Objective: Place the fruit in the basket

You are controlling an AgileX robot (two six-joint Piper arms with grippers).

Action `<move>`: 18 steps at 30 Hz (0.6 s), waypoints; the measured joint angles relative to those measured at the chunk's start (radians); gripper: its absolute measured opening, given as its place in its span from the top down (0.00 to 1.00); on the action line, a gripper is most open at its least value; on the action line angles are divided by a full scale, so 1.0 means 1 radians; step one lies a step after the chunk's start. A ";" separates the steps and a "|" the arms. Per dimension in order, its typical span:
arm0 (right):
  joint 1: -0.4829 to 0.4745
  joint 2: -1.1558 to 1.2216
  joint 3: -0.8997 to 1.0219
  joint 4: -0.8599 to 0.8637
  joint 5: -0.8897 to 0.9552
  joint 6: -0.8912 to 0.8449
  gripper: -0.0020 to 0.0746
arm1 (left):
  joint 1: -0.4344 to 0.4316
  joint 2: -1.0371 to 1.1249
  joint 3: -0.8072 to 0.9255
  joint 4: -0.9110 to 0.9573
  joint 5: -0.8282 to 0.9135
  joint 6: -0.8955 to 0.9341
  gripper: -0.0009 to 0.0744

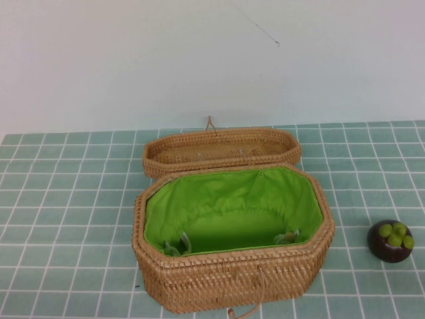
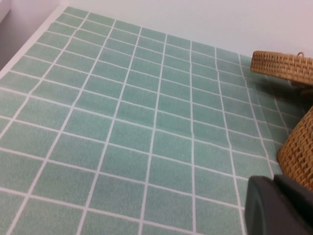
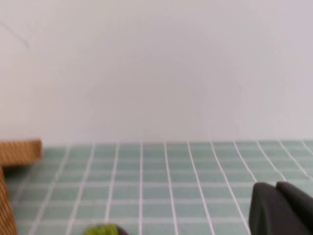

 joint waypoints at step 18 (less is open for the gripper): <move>0.000 0.000 -0.055 0.015 -0.591 0.069 0.98 | 0.000 0.000 0.000 0.000 0.000 0.000 0.99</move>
